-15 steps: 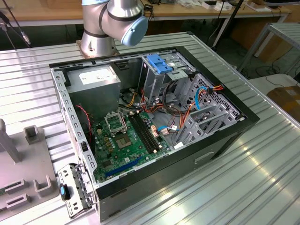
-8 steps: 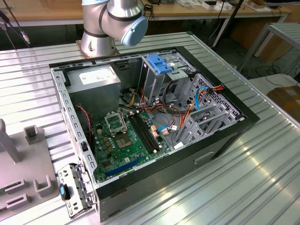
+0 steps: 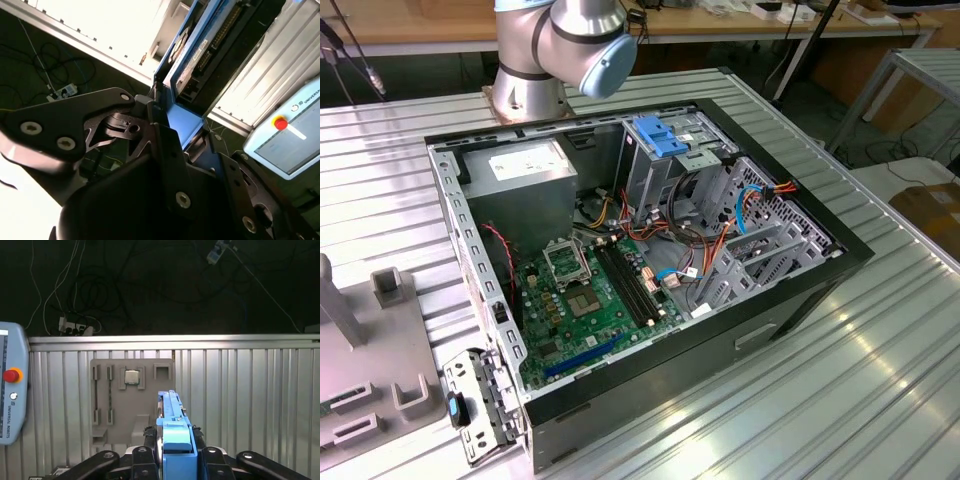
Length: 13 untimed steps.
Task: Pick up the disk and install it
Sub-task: 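Pick up the disk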
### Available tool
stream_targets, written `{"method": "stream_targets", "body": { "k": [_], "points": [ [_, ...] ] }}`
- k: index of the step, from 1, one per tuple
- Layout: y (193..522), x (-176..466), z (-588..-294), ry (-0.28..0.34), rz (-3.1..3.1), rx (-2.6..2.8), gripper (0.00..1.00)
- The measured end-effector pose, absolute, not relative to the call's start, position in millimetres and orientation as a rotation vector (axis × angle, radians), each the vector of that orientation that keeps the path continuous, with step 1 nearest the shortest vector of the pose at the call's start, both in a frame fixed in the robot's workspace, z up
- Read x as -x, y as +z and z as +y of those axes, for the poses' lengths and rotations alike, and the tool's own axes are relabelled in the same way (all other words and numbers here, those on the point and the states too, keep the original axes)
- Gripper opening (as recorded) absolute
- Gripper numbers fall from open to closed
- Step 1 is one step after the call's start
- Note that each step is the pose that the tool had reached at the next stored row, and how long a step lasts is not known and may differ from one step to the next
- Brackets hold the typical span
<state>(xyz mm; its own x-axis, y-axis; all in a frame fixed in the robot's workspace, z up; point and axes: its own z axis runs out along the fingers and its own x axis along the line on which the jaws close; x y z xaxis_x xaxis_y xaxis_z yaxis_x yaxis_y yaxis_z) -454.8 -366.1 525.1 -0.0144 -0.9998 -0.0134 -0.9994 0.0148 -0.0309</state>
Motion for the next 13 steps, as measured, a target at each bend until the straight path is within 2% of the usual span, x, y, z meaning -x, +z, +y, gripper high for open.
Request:
{"method": "stream_targets", "body": {
  "k": [1, 13],
  "points": [
    [525, 452, -366, 0.004, 2.205, 2.172, 0.37],
    [523, 396, -366, 0.016, 2.210, 2.177, 0.37]
  ]
}}
